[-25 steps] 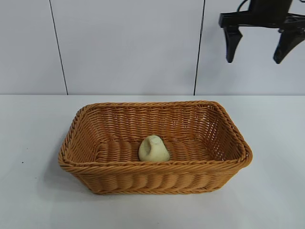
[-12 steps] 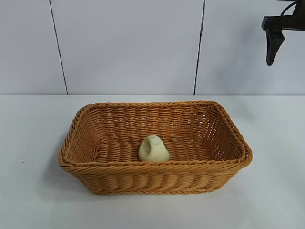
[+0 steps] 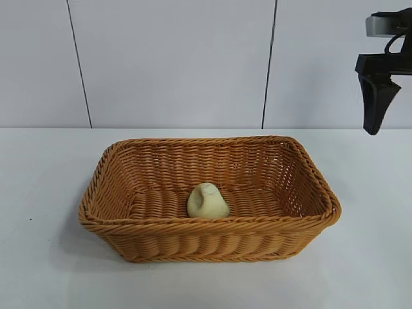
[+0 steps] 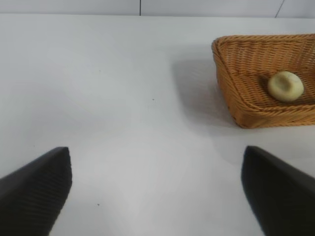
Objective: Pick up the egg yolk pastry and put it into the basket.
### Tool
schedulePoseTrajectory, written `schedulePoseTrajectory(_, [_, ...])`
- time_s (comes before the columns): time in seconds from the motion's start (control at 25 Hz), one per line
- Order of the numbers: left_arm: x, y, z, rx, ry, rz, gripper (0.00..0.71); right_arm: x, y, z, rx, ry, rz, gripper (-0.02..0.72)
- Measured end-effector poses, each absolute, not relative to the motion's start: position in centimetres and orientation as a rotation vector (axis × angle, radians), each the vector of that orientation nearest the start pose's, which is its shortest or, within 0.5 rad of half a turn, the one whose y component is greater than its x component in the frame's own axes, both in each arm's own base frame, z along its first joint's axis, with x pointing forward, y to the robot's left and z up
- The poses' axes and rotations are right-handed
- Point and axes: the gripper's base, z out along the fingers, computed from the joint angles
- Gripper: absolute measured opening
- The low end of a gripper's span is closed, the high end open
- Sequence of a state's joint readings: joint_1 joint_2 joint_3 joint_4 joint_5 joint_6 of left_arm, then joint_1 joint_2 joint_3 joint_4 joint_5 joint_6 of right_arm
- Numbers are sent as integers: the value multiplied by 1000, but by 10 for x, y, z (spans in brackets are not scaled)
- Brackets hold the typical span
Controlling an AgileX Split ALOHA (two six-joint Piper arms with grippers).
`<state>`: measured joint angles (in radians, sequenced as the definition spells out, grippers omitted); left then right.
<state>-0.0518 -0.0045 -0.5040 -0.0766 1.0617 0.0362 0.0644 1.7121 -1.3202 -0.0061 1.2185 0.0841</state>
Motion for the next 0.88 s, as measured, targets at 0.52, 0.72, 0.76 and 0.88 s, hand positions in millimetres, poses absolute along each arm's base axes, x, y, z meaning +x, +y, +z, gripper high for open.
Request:
schedulePoseTrajectory(0.52, [-7,-6,278,94,2034,-101,687,144,26,255,-73,2867,74,675])
schedulePoseTrajectory(0.72, [-7,-6,278,94,2034,-101,687,99,18,260,-126,2593,106,675])
schedulePoseTrajectory(0.76, [-7,-6,278,94,2034,-101,687,92,17,264,-146,2532,107,674])
schedulePoseTrajectory(0.88, [-7,-6,278,94,2034,-101,687,74,14,275,-218,2397,91,674])
